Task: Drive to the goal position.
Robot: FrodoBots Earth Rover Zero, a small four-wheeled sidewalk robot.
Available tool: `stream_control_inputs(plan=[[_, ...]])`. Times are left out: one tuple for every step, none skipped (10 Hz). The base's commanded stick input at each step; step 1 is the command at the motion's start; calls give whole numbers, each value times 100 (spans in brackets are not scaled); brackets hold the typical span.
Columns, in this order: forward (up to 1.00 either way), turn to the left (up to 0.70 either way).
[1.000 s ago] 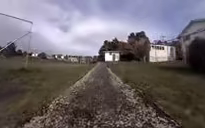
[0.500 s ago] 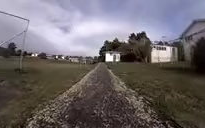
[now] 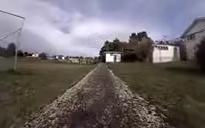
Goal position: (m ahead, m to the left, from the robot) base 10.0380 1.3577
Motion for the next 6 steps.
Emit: stream_control_inputs(plan=[[100, 0], [100, 0], [100, 0], [100, 0], [100, 0], [100, 0]])
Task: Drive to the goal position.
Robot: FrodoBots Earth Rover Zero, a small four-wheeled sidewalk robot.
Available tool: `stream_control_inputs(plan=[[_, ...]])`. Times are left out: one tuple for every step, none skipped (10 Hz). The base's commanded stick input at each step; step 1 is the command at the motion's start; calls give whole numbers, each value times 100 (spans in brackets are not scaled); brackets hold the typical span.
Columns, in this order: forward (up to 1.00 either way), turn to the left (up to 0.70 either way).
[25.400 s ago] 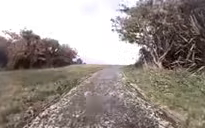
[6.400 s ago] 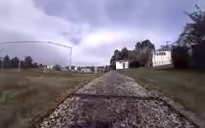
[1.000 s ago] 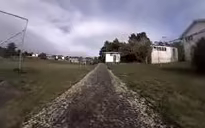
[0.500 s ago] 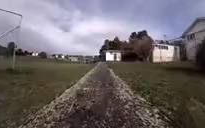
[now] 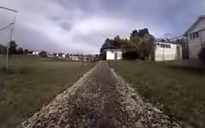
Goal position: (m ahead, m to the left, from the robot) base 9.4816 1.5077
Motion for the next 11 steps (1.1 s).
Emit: stream_control_inputs(plan=[[100, 0], [100, 0], [100, 0], [100, 0], [100, -1], [100, -7], [100, -20], [100, -24], [100, -6], [100, 0], [100, 0]])
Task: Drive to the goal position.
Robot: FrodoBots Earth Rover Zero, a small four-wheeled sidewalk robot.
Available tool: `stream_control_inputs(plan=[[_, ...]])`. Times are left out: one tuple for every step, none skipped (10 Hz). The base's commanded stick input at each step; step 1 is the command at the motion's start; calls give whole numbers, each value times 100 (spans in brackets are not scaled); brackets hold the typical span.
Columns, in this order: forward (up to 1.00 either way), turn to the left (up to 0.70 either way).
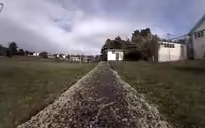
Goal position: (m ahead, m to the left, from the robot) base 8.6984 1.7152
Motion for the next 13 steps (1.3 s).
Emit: stream_control_inputs(plan=[[100, 0], [100, 0], [100, 0], [100, 0], [100, 0], [100, 0], [100, 0], [100, 0], [100, 0], [100, 0], [100, 0], [100, 0], [100, 0]])
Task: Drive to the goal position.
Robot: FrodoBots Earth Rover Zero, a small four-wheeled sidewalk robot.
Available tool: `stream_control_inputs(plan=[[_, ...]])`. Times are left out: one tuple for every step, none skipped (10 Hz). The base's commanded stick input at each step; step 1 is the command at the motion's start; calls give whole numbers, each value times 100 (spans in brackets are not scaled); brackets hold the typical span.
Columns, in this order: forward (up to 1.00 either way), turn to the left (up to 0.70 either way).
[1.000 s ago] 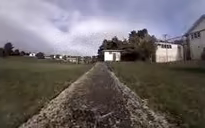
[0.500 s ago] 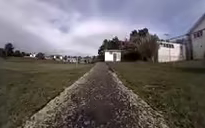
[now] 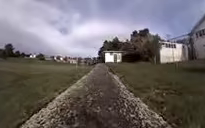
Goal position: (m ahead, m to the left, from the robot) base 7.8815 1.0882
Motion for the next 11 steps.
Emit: stream_control_inputs(plan=[[100, 0], [100, 0], [100, 0], [100, 0], [100, 0], [100, 0], [100, 0], [100, 0], [100, 0], [100, 0], [100, 0]])
